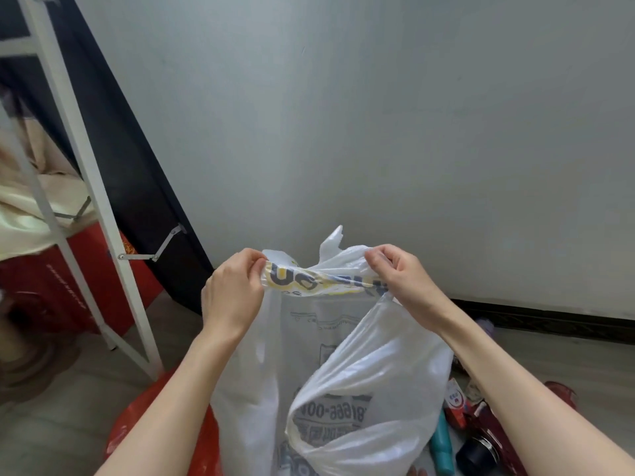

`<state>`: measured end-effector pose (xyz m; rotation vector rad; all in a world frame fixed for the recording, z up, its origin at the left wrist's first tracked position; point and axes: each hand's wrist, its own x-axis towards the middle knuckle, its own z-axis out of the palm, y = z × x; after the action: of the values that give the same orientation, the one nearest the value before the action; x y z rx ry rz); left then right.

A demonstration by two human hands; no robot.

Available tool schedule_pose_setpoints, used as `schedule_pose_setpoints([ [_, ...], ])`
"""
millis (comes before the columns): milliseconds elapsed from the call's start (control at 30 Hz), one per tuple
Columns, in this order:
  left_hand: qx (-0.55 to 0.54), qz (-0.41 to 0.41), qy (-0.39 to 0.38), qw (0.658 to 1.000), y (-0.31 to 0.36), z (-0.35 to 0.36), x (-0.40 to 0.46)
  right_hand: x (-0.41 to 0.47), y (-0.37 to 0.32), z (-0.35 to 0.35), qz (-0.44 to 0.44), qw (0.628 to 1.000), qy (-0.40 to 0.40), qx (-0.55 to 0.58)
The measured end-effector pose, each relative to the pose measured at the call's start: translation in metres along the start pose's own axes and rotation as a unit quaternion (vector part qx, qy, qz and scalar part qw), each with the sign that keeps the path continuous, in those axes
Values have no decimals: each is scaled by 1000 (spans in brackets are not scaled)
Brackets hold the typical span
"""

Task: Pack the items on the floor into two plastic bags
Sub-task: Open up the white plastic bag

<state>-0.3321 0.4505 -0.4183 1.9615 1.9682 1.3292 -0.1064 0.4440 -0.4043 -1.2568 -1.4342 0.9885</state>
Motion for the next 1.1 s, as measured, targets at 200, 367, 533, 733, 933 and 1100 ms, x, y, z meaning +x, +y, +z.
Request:
schedule_pose_setpoints([
  [200, -50, 290, -99, 951, 30, 15, -20, -1, -5, 8, 44, 990, -51, 122],
  [367, -115, 293, -117, 942, 43, 25, -22, -3, -12, 10, 42, 987, -62, 139],
  [533, -94, 246, -70, 962, 42, 23, -16, 1, -4, 10, -30, 993, 70, -86],
  [733, -87, 78, -5, 993, 41, 20, -9, -21, -23, 36, -165, 951, 169, -198],
  [933, -191, 27, -56, 980, 52, 1, -9, -27, -14, 47, -126, 937, 152, -288],
  [1100, -224, 30, -111, 968, 54, -10, -12, -18, -1, 35, -111, 927, 161, -319],
])
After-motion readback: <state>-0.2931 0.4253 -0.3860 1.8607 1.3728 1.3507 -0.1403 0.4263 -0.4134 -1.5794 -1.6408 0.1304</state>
